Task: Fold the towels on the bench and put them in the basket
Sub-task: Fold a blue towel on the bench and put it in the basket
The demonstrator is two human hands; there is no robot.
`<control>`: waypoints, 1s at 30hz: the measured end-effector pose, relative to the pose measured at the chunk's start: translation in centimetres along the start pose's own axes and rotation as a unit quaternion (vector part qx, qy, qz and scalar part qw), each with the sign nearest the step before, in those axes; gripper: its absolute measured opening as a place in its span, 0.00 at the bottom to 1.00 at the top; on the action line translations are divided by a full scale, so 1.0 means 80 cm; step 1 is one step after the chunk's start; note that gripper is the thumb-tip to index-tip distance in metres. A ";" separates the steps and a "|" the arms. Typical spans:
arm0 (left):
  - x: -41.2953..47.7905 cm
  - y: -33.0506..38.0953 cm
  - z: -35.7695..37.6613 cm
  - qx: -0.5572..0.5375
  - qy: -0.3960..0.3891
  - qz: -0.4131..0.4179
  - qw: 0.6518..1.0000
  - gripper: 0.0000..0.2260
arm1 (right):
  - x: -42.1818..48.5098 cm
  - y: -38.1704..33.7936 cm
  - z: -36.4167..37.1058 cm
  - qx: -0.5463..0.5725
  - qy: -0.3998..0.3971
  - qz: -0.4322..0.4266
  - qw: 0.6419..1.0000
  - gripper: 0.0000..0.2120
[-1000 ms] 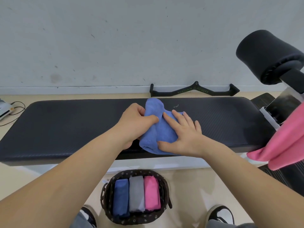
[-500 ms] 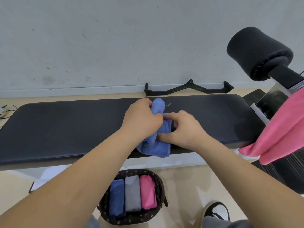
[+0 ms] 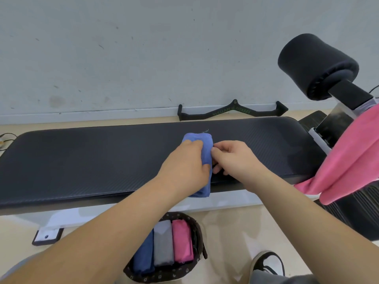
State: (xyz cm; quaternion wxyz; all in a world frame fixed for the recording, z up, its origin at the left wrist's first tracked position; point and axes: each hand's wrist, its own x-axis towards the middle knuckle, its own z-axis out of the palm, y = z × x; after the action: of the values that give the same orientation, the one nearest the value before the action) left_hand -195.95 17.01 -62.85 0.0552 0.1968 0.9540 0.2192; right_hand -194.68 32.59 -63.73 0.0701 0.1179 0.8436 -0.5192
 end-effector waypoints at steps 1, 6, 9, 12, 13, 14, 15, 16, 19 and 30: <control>0.001 -0.002 -0.002 -0.005 0.008 -0.019 1.000 0.11 | 0.000 0.000 0.002 0.011 0.003 0.005 1.000 0.11; -0.002 -0.013 -0.025 -0.080 -0.055 -0.153 0.983 0.32 | -0.003 0.000 0.007 0.033 0.011 0.014 0.999 0.10; -0.020 -0.007 -0.027 -0.180 -0.090 -0.119 0.972 0.14 | -0.016 -0.003 0.016 0.050 -0.016 0.013 0.999 0.10; -0.046 -0.018 -0.019 -0.280 -0.078 -0.146 0.946 0.15 | -0.038 -0.003 0.027 0.095 -0.093 0.036 0.990 0.10; -0.057 -0.026 -0.016 -0.311 -0.066 -0.161 0.934 0.16 | -0.046 -0.001 0.030 0.106 -0.121 0.039 0.986 0.10; -0.069 -0.034 -0.015 -0.334 -0.058 -0.166 0.926 0.16 | -0.054 0.001 0.034 0.110 -0.145 0.042 0.982 0.11; -0.082 -0.041 -0.013 -0.345 -0.057 -0.165 0.922 0.17 | -0.063 0.003 0.040 0.103 -0.163 0.044 0.980 0.11; -0.095 -0.047 -0.011 -0.354 -0.063 -0.161 0.919 0.17 | -0.072 0.005 0.046 0.084 -0.175 0.042 0.980 0.12; -0.133 -0.061 -0.006 -0.412 -0.113 -0.160 0.890 0.19 | -0.098 0.016 0.073 0.009 -0.184 0.023 0.983 0.13; -0.156 -0.123 0.071 -0.562 -0.147 -0.284 0.763 0.26 | -0.115 0.062 0.146 -0.041 -0.259 0.134 0.956 0.15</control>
State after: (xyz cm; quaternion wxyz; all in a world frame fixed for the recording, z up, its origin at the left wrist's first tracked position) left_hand -186.88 6.16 -72.03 0.3547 -0.1192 0.6528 0.6587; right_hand -184.54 23.16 -71.05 0.3598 0.0889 0.7933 -0.4830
